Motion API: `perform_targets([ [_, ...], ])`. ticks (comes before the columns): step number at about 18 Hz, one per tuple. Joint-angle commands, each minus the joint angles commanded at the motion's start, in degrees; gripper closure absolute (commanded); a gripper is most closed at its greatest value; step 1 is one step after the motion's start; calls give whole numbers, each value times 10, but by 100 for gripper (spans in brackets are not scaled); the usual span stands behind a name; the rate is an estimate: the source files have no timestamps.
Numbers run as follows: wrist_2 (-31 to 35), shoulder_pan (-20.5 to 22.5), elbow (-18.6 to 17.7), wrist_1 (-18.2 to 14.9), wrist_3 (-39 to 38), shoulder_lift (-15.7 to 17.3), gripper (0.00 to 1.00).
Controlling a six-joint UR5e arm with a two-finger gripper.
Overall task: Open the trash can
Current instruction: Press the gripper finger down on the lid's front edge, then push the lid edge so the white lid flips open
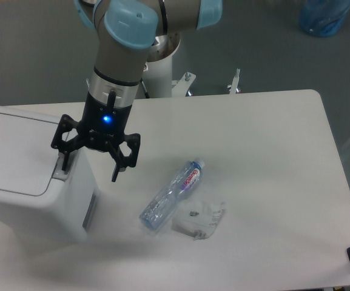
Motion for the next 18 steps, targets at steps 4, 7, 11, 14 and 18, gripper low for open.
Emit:
perform_targets([
  [4,-1,0,1,0,1,3,0],
  [7,0,0,0,-1,0,4,0],
  [11,0,0,0,-1,1,3,0],
  [14,2,0,0,-1,1,0,0],
  [18,11,0,0,-1,1,0,0],
])
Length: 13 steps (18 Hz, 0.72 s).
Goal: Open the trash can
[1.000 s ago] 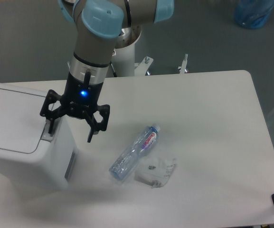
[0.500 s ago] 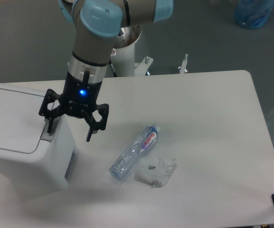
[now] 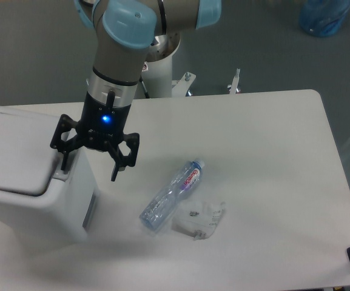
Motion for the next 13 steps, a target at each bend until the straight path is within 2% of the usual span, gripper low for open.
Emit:
perform_targets([
  [10,0,4,11,1,0,11,0],
  [13,10,25,9,0,0,21,0],
])
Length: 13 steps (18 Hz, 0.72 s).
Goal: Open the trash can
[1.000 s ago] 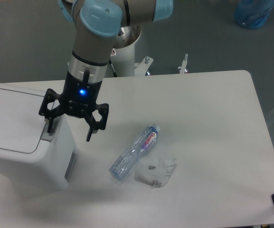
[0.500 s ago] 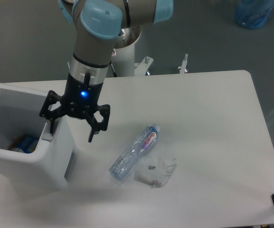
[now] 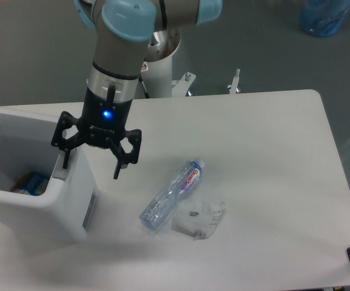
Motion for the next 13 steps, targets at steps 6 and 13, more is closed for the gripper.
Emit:
perform_targets([
  [6,75,89,-15,4,58,7,0],
  [13,92,222,-2,4,313,-55,0],
])
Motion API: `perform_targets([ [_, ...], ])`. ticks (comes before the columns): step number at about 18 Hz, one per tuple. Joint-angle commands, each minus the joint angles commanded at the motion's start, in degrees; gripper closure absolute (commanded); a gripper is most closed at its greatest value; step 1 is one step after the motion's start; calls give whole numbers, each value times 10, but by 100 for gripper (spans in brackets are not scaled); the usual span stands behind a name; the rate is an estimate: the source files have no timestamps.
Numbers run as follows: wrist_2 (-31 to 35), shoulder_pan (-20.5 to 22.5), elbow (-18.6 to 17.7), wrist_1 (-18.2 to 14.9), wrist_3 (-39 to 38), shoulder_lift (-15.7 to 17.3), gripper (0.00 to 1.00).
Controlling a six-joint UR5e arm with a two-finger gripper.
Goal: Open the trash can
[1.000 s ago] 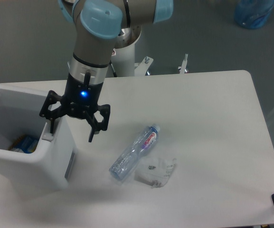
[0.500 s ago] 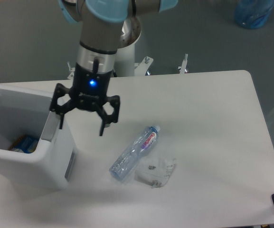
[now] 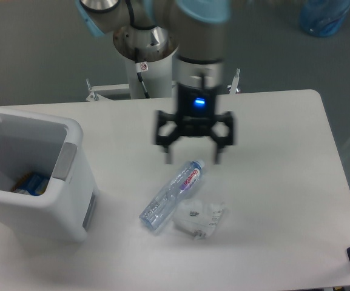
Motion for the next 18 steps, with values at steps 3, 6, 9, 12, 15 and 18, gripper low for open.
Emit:
perform_targets([
  [3,7,35,16,-1,87,-20,0],
  [6,68,53,16,-3,188,-40,0],
  [9,100,64,11,-1,278,-62,0],
  [12,111,82,5,-1,341,-72,0],
  [15,111,82,-4,0,348,-71,0],
  [18,111,82,-4,-1,348,-70,0],
])
